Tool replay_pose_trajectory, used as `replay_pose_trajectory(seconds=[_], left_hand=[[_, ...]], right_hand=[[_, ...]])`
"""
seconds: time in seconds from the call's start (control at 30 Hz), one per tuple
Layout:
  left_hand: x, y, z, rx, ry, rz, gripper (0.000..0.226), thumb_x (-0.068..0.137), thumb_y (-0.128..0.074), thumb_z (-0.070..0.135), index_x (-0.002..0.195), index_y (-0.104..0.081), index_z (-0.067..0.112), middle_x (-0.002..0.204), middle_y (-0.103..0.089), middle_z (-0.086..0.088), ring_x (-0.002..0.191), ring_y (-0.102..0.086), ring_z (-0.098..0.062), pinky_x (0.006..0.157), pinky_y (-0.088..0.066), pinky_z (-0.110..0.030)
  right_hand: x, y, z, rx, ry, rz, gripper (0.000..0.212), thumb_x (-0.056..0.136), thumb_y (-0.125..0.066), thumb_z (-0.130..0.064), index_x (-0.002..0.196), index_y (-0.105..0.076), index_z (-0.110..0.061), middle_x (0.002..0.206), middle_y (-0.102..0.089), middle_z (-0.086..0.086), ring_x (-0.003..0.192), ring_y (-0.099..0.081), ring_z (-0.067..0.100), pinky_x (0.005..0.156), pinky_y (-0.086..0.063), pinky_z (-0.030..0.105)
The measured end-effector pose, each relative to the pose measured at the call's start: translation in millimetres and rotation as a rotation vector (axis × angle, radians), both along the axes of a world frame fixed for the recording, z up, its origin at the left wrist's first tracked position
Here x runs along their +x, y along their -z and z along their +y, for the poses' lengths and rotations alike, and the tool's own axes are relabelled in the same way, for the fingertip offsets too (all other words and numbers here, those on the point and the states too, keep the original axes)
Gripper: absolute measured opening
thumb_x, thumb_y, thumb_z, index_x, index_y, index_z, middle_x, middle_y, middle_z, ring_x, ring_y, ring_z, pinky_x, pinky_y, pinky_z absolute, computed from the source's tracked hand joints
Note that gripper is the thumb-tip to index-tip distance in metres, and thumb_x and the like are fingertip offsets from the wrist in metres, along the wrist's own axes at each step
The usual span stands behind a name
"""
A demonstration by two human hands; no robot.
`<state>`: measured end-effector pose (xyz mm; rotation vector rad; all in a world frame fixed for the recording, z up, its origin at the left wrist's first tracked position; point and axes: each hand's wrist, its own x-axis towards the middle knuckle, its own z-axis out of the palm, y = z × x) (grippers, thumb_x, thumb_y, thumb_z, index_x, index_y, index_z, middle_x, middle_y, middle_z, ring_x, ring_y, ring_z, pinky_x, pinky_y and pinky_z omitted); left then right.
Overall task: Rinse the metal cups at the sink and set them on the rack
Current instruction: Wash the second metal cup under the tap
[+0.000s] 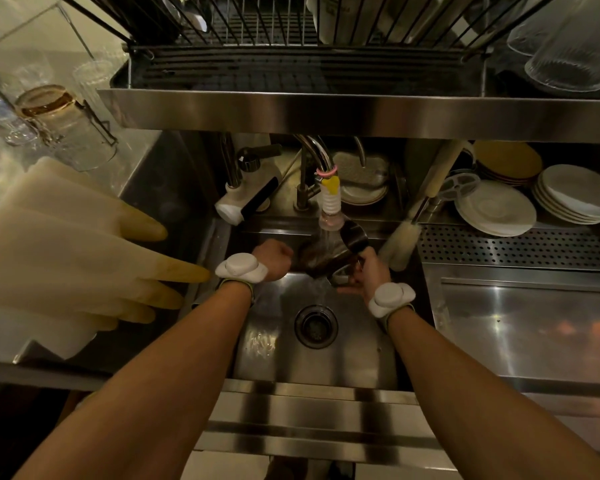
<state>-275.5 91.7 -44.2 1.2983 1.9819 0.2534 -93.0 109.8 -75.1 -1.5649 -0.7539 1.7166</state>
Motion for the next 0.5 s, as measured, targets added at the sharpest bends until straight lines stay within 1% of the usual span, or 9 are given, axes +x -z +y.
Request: replay_pose_trajectory(seconds=[0.07, 0.17, 0.2, 0.27, 0.3, 0.33, 0.4, 0.47, 0.5], left_hand=[[2.0, -2.1, 1.5, 0.006, 0.004, 0.001, 0.041, 0.09, -0.048, 0.005, 0.129, -0.058, 0.012, 0.138, -0.055, -0.012, 0.127, -0.052, -0.029, 0.108, -0.041, -0.033], [6.5, -4.4, 1.2, 0.01, 0.018, 0.012, 0.043, 0.09, -0.048, 0.007, 0.131, -0.056, 0.012, 0.139, -0.053, -0.012, 0.129, -0.05, -0.03, 0.108, -0.041, -0.034], [7.3, -5.1, 1.5, 0.01, 0.018, 0.022, 0.044, 0.09, -0.048, 0.007, 0.133, -0.055, 0.012, 0.141, -0.052, -0.012, 0.13, -0.048, -0.031, 0.109, -0.04, -0.034], [7.6, -5.0, 1.4, 0.012, 0.015, 0.031, 0.045, 0.09, -0.048, 0.007, 0.135, -0.053, 0.012, 0.142, -0.051, -0.012, 0.132, -0.047, -0.031, 0.11, -0.039, -0.034], [8.2, -5.6, 1.2, 0.015, 0.019, 0.037, 0.045, 0.09, -0.048, 0.007, 0.134, -0.053, 0.013, 0.142, -0.051, -0.012, 0.132, -0.047, -0.031, 0.109, -0.039, -0.033], [9.0, -6.1, 0.8, 0.018, 0.027, 0.044, 0.044, 0.09, -0.048, 0.008, 0.133, -0.055, 0.013, 0.141, -0.052, -0.012, 0.131, -0.048, -0.032, 0.108, -0.04, -0.033], [9.1, -6.6, -0.1, 0.027, 0.043, 0.04, 0.039, 0.09, -0.05, 0.012, 0.127, -0.061, 0.013, 0.134, -0.058, -0.013, 0.126, -0.053, -0.033, 0.104, -0.043, -0.034], [8.2, -7.2, -1.7, 0.028, 0.044, 0.033, 0.031, 0.089, -0.052, 0.016, 0.115, -0.067, 0.01, 0.124, -0.064, -0.016, 0.117, -0.058, -0.034, 0.097, -0.048, -0.035], [7.8, -7.3, -2.6, 0.019, 0.039, 0.039, 0.028, 0.089, -0.053, 0.015, 0.111, -0.068, 0.006, 0.12, -0.065, -0.018, 0.114, -0.059, -0.035, 0.095, -0.049, -0.036]], right_hand=[[-1.6, -4.4, 4.6, 0.022, -0.014, -0.008, 0.031, 0.091, -0.045, -0.032, 0.08, -0.06, -0.007, 0.082, -0.065, 0.016, 0.075, -0.063, 0.029, 0.083, -0.053, 0.057], [-0.3, -9.4, 6.2, 0.012, 0.046, 0.114, 0.03, 0.094, -0.043, -0.031, 0.082, -0.059, -0.009, 0.062, -0.064, 0.006, 0.057, -0.064, 0.018, 0.076, -0.055, 0.055], [0.6, -9.6, 6.2, -0.023, 0.079, 0.141, 0.03, 0.095, -0.041, -0.031, 0.085, -0.059, -0.009, 0.065, -0.065, 0.007, 0.061, -0.065, 0.02, 0.073, -0.055, 0.054], [1.6, -3.4, 2.1, -0.094, 0.135, 0.195, 0.033, 0.096, -0.035, -0.03, 0.093, -0.06, -0.008, 0.088, -0.066, 0.013, 0.082, -0.063, 0.029, 0.065, -0.056, 0.052], [1.9, -0.7, -1.6, -0.118, 0.16, 0.229, 0.036, 0.097, -0.032, -0.03, 0.101, -0.06, -0.007, 0.095, -0.065, 0.015, 0.084, -0.064, 0.031, 0.062, -0.056, 0.052], [1.6, 3.9, -4.5, -0.136, 0.17, 0.252, 0.04, 0.098, -0.03, -0.03, 0.109, -0.059, -0.006, 0.099, -0.065, 0.015, 0.079, -0.065, 0.029, 0.062, -0.056, 0.052], [-2.6, 8.3, -10.7, -0.145, 0.148, 0.282, 0.043, 0.098, -0.029, -0.032, 0.119, -0.056, -0.006, 0.097, -0.067, 0.013, 0.057, -0.067, 0.02, 0.065, -0.057, 0.054], [-5.3, 4.5, -11.7, -0.15, 0.092, 0.24, 0.037, 0.099, -0.033, -0.032, 0.107, -0.059, -0.007, 0.075, -0.066, 0.006, 0.04, -0.06, 0.012, 0.07, -0.055, 0.056], [-5.9, 0.7, -10.0, -0.132, 0.044, 0.194, 0.031, 0.098, -0.037, -0.031, 0.097, -0.059, -0.009, 0.066, -0.063, 0.004, 0.04, -0.058, 0.012, 0.072, -0.054, 0.058]])
